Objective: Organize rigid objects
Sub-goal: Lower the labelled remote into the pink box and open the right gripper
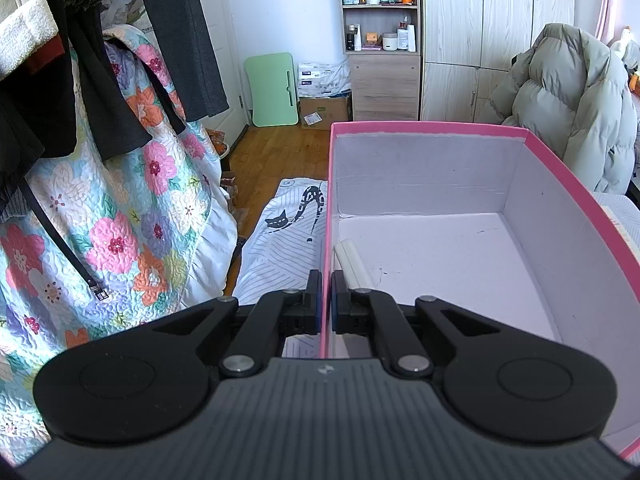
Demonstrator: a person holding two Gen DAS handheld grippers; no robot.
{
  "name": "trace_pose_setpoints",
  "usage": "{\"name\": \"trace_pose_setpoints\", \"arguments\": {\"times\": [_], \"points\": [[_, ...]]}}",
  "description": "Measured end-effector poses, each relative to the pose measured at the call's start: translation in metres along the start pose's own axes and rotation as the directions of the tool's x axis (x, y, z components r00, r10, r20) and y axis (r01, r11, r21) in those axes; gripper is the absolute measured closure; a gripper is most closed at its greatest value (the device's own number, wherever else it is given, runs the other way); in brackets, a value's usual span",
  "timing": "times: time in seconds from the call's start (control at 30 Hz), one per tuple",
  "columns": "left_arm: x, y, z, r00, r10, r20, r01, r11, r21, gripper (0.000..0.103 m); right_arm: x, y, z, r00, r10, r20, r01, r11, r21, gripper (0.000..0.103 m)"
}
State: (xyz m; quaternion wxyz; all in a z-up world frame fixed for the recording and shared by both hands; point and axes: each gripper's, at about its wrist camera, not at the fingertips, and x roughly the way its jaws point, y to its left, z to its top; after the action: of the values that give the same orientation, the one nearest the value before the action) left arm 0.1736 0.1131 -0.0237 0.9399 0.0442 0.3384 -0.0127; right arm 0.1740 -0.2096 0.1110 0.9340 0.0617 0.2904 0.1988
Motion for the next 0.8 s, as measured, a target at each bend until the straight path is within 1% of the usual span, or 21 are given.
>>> {"name": "trace_pose_setpoints", "arguments": {"times": [0.07, 0.13, 0.17, 0.23, 0.33, 0.37, 0.4, 0.47, 0.5, 0.6, 0.7, 0.73, 0.77, 0.8], "points": [[0.0, 0.0, 0.0, 1.0, 0.001, 0.0, -0.001, 1.0, 0.0, 0.1, 0.015, 0.013, 0.009, 0.995, 0.099, -0.018, -0.099, 0.995, 0.008, 0.045], [0.0, 0.0, 0.0, 1.0, 0.001, 0.0, -0.001, 1.0, 0.0, 0.1, 0.039, 0.026, 0.011, 0.982, 0.177, -0.057, -0.177, 0.984, 0.016, 0.045], [0.0, 0.0, 0.0, 1.0, 0.0, 0.0, 0.0, 1.0, 0.0, 0.1, 0.056, 0.032, 0.009, 0.976, 0.203, -0.082, -0.202, 0.979, 0.015, 0.045], [0.0, 0.0, 0.0, 1.0, -0.001, 0.001, 0.001, 1.0, -0.001, 0.1, 0.089, 0.042, 0.002, 0.965, 0.229, -0.124, -0.23, 0.973, 0.01, 0.045], [-0.001, 0.002, 0.001, 1.0, -0.005, 0.003, 0.005, 1.0, -0.005, 0.1, 0.132, 0.046, -0.014, 0.957, 0.235, -0.168, -0.235, 0.972, 0.022, 0.045], [-0.002, 0.003, 0.001, 1.0, -0.005, 0.004, 0.005, 1.0, -0.005, 0.1, 0.144, 0.047, -0.02, 0.956, 0.23, -0.182, -0.229, 0.973, 0.025, 0.045], [-0.002, 0.003, 0.001, 1.0, -0.006, 0.004, 0.006, 1.0, -0.003, 0.1, 0.154, 0.049, -0.024, 0.96, 0.206, -0.19, -0.207, 0.978, 0.012, 0.045], [-0.003, 0.003, 0.001, 1.0, -0.003, 0.004, 0.003, 1.0, 0.004, 0.1, 0.168, 0.063, -0.03, 0.968, 0.153, -0.199, -0.166, 0.985, -0.053, 0.045], [-0.003, 0.002, 0.001, 1.0, -0.001, 0.003, 0.001, 1.0, 0.008, 0.1, 0.174, 0.068, -0.032, 0.969, 0.144, -0.199, -0.162, 0.984, -0.074, 0.045], [-0.002, 0.001, 0.0, 1.0, 0.005, 0.003, -0.006, 1.0, 0.025, 0.1, 0.19, 0.078, -0.026, 0.968, 0.153, -0.199, -0.169, 0.983, -0.066, 0.045], [-0.002, 0.001, 0.0, 1.0, 0.004, 0.003, -0.004, 1.0, 0.024, 0.1, 0.202, 0.087, -0.027, 0.974, 0.133, -0.186, -0.152, 0.984, -0.089, 0.045], [-0.002, 0.0, 0.0, 1.0, 0.002, 0.004, -0.002, 1.0, 0.021, 0.1, 0.206, 0.089, -0.027, 0.973, 0.124, -0.197, -0.146, 0.984, -0.099, 0.045], [-0.002, 0.0, 0.001, 1.0, 0.0, 0.004, 0.0, 1.0, 0.017, 0.1, 0.209, 0.09, -0.029, 0.967, 0.12, -0.224, -0.147, 0.984, -0.105, 0.045], [-0.002, 0.001, 0.001, 1.0, -0.003, 0.004, 0.003, 1.0, 0.012, 0.1, 0.212, 0.09, -0.032, 0.956, 0.118, -0.268, -0.15, 0.983, -0.104, 0.045]]}}
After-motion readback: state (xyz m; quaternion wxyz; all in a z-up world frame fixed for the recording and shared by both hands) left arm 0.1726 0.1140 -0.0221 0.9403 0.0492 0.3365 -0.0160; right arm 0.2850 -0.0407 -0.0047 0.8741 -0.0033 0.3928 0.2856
